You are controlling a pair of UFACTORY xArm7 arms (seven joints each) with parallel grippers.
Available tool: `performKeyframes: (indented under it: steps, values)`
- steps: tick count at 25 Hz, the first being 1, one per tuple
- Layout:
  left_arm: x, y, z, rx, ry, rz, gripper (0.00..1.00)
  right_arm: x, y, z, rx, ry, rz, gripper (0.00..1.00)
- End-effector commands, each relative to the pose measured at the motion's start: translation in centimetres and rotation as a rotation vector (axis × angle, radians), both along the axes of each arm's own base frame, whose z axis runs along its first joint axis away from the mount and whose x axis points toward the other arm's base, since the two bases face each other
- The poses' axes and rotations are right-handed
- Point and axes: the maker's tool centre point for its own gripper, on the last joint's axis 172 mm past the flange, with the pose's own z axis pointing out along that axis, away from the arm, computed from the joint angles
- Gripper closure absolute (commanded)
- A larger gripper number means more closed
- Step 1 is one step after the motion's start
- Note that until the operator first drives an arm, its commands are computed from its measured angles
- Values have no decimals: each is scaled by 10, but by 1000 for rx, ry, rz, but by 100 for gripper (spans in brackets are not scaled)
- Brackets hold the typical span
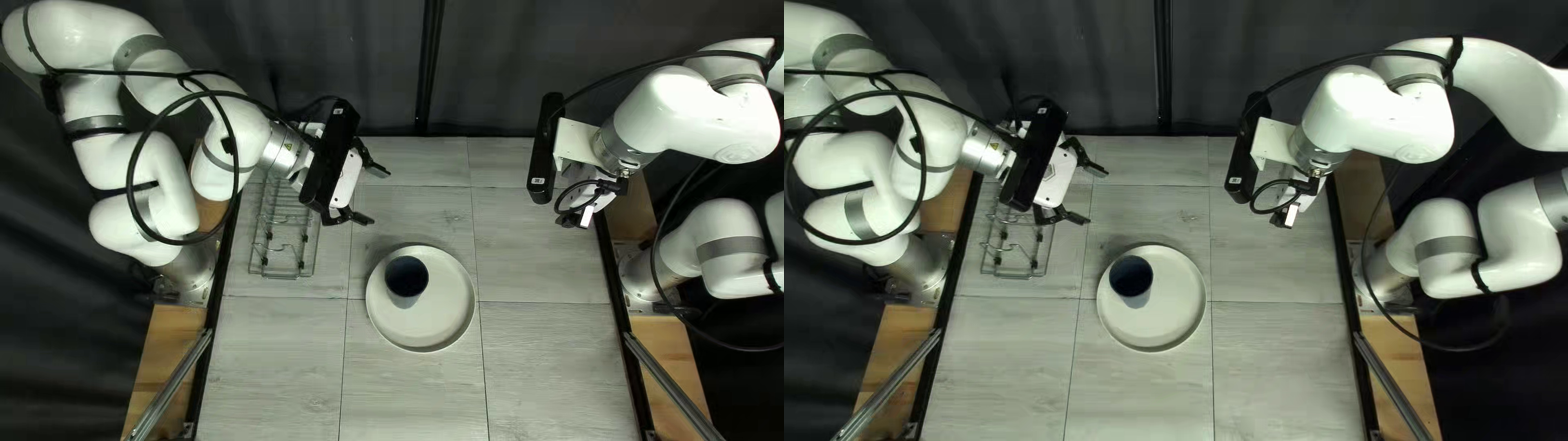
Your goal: Pick up and place plate onto table. Place down one fork to the left of the plate. Place spoon and knife to the right of the plate. Place cup above the knife and spoon
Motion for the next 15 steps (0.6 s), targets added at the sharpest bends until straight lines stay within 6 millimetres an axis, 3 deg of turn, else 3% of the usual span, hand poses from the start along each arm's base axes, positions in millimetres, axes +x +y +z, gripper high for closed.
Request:
performKeyframes:
  steps: [1, 4, 9, 15]
  values:
    - [0, 0, 0, 0, 0, 0, 0, 0, 0, 0, 0, 0, 0, 0]
    - [1, -4, -3, -15, -26, -35, 0, 0, 0, 0, 0, 0, 0, 0]
    - [39, -49, -1, -128, -159, -329, 0, 0, 0, 0, 0, 0, 0, 0]
    - [41, -83, 2, -202, -263, -505, 0, 0, 0, 0, 0, 0, 0, 0]
